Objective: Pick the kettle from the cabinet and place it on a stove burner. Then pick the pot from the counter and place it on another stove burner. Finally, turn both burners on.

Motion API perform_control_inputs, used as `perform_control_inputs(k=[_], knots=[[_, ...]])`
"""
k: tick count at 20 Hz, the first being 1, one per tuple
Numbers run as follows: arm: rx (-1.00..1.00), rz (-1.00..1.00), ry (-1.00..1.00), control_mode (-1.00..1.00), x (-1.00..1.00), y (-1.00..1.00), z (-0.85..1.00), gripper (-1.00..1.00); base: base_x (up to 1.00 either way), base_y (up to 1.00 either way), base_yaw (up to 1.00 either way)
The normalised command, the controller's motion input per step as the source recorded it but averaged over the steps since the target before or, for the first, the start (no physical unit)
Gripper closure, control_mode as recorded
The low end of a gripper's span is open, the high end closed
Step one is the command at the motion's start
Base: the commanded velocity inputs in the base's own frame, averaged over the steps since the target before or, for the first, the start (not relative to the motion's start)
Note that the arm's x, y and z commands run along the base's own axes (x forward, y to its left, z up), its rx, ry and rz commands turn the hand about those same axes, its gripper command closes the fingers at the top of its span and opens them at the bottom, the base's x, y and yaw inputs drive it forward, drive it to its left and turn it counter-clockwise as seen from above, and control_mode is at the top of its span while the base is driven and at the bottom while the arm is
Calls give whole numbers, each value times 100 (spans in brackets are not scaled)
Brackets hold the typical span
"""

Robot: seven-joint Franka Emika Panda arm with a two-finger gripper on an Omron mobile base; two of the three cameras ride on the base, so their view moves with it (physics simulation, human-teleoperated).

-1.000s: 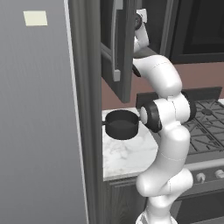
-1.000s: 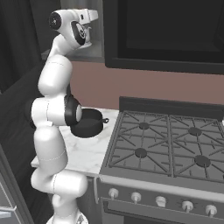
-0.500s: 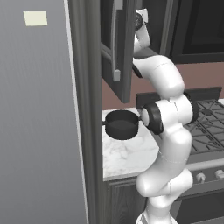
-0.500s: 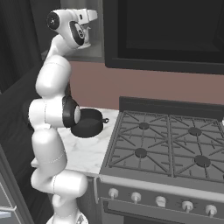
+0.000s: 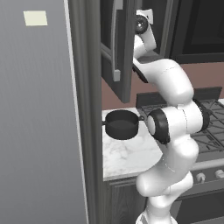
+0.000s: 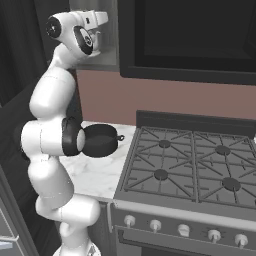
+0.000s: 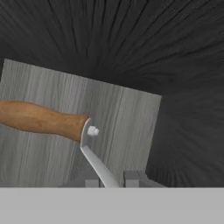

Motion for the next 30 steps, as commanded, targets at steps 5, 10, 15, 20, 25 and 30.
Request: perform_control_inputs(k=[5, 10, 15, 20, 25, 30], knots=[[0, 0, -9, -100, -49, -9, 0, 100, 0, 0, 0], [3, 0, -4, -100, -60, -9, 0, 100, 0, 0, 0], [4, -2, -1, -100, -61, -8, 0, 100, 0, 0, 0], [3, -1, -1, -100, -57, -8, 0, 100, 0, 0, 0], [3, -2, 0, -100, -52, -8, 0, 100, 0, 0, 0], [3, -1, 0, -100, -52, -9, -1, 100, 0, 0, 0]])
